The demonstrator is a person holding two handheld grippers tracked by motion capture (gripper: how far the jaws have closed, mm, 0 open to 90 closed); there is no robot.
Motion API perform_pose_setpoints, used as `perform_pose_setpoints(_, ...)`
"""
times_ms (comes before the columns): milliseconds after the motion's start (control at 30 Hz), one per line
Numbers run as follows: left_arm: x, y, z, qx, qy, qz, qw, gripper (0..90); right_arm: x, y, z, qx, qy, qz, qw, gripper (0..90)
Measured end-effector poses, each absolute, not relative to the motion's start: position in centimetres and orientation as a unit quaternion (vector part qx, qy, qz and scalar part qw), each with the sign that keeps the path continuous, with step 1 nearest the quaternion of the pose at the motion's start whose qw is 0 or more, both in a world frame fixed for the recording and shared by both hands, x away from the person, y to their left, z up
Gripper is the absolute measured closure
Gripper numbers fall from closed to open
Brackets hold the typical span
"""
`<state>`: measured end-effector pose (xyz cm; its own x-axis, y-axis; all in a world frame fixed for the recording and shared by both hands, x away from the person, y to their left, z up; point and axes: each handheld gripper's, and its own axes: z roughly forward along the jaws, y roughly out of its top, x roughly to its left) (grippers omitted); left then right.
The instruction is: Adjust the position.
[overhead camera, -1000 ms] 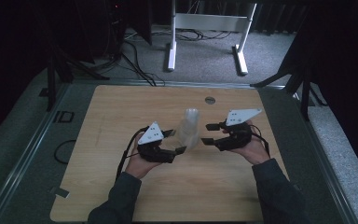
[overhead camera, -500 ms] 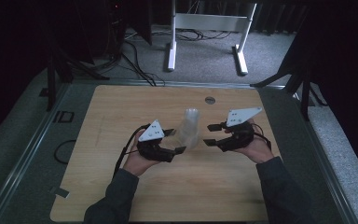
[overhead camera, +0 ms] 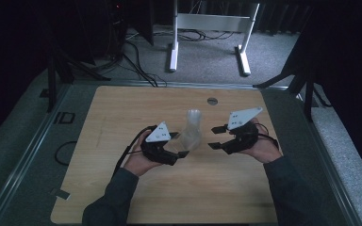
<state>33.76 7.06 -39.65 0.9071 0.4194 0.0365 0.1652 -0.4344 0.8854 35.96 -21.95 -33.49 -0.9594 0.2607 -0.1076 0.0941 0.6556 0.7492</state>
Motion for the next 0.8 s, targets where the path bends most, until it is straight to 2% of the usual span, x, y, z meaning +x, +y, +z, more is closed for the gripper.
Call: perform_pose_setpoints(800,33.83,6.55,-39.86,0.864,0.157,0.125,0.462,27.5,35.81,-21.30,-32.78,0.066,0.932,0.342,0.100,43.2)
